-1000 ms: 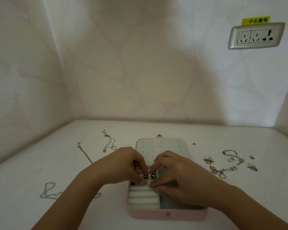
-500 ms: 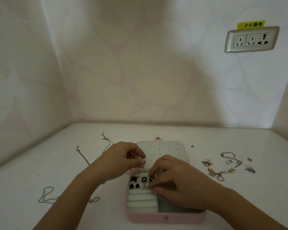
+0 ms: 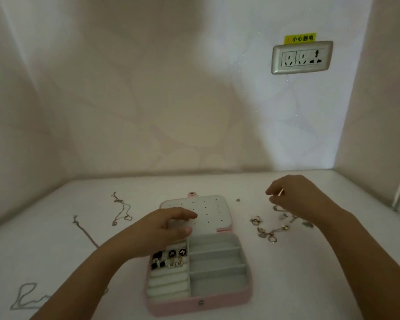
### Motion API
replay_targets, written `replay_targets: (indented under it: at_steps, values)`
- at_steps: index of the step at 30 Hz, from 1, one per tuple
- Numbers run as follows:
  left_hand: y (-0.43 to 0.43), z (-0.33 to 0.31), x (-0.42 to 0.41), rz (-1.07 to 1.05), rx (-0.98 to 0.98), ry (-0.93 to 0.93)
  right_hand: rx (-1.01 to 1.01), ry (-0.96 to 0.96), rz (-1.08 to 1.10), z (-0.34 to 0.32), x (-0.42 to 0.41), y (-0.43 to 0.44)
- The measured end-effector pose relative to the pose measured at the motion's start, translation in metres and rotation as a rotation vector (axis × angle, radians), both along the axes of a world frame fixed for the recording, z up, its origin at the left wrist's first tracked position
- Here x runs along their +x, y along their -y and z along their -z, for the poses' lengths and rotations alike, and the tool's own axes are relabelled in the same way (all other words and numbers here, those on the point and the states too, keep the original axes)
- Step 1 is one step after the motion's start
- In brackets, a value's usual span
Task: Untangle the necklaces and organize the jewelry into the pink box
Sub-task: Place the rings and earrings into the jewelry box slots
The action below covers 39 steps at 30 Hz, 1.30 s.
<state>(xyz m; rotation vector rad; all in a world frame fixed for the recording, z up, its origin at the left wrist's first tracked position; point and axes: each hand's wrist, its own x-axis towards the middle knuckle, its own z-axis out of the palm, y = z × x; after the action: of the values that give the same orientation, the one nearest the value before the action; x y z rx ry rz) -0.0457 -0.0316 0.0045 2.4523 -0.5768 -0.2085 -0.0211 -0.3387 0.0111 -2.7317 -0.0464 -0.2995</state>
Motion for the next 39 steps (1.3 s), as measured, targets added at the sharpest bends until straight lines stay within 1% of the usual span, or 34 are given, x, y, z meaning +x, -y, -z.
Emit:
replay_targets:
  at_steps: [2,5,9,13,20,24,28,30,35,37,39]
  values:
    - [0.008,-0.007,0.01,0.035,0.066,-0.019,-0.043,-0.113,0.062,0.007,0.006,0.01]
    - [0.03,-0.021,0.026,0.122,0.152,0.006,-0.05,-0.192,0.126,0.011,0.01,0.019]
    - [0.071,-0.036,0.045,0.215,0.168,0.04,-0.011,-0.275,0.138,0.011,0.009,0.018]
    - [0.108,-0.037,0.065,0.29,0.16,0.036,-0.01,-0.355,0.128,0.005,0.006,0.021]
    - [0.144,-0.024,0.093,0.327,0.315,0.009,0.071,-0.299,0.252,0.001,0.002,0.052]
    - [0.155,-0.017,0.105,0.343,0.475,0.034,0.001,-0.367,0.37,0.009,0.006,0.074]
    - [0.161,-0.014,0.114,0.376,0.598,0.042,-0.055,-0.444,0.394,0.01,0.005,0.083]
    - [0.162,-0.013,0.117,0.373,0.597,0.049,-0.034,-0.433,0.375,0.007,0.002,0.083]
    - [0.162,-0.011,0.128,0.289,0.486,0.1,0.004,-0.392,0.273,0.012,0.004,0.08]
    - [0.159,-0.011,0.133,0.247,0.512,0.093,0.009,-0.393,0.245,0.014,0.006,0.079]
    - [0.156,-0.01,0.137,0.217,0.552,0.048,0.009,-0.387,0.229,0.014,0.006,0.078]
